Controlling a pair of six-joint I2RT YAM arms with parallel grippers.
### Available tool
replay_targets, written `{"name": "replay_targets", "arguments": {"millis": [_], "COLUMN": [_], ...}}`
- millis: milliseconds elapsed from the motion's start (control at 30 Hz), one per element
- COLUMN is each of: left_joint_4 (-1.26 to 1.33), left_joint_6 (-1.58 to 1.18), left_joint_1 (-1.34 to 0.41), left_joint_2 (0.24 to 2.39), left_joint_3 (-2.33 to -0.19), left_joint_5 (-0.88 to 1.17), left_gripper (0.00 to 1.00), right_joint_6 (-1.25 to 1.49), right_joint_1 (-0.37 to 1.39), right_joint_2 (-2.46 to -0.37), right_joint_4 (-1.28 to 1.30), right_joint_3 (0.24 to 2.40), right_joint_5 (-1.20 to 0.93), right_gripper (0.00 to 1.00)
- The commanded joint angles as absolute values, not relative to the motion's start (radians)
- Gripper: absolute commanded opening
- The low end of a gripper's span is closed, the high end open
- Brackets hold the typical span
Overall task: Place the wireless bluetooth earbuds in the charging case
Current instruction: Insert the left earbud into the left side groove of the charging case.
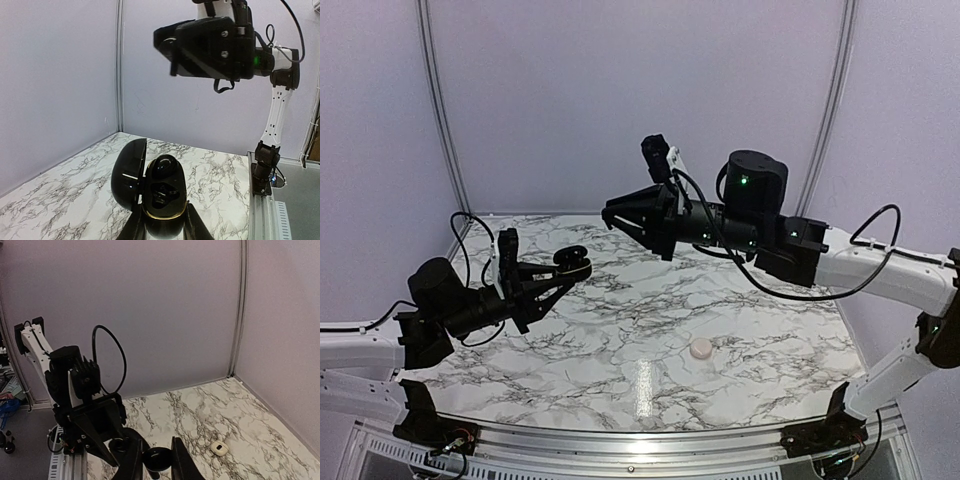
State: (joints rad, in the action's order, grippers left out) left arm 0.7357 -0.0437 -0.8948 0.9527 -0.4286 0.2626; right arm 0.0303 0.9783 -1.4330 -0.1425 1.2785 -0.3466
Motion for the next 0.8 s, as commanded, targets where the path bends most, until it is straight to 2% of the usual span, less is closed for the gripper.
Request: {"name": "replay_targets", "arguments": {"millis": [0, 767], "left_joint_4": [0.805, 0.818], "left_joint_6": [-0.022, -0.007], "left_joint_1": [-0.893, -0.895], "left_joint_2": [0.928, 0.921], "left_joint_3": [-0.443, -0.429], "left_joint_5": [0.223, 0.212], "left_gripper": [0.0, 0.0], "right_joint_6": [0.063, 0.026], "right_joint_1": [1.05, 1.196], "right_joint_2": [-1.43, -1.603], "right_joint_4": [-0.245, -0.236], "right_joint_3": [1.279, 1.388], "right_joint_5": [-0.349, -0.149], "right_gripper": [0.11, 0.11]}}
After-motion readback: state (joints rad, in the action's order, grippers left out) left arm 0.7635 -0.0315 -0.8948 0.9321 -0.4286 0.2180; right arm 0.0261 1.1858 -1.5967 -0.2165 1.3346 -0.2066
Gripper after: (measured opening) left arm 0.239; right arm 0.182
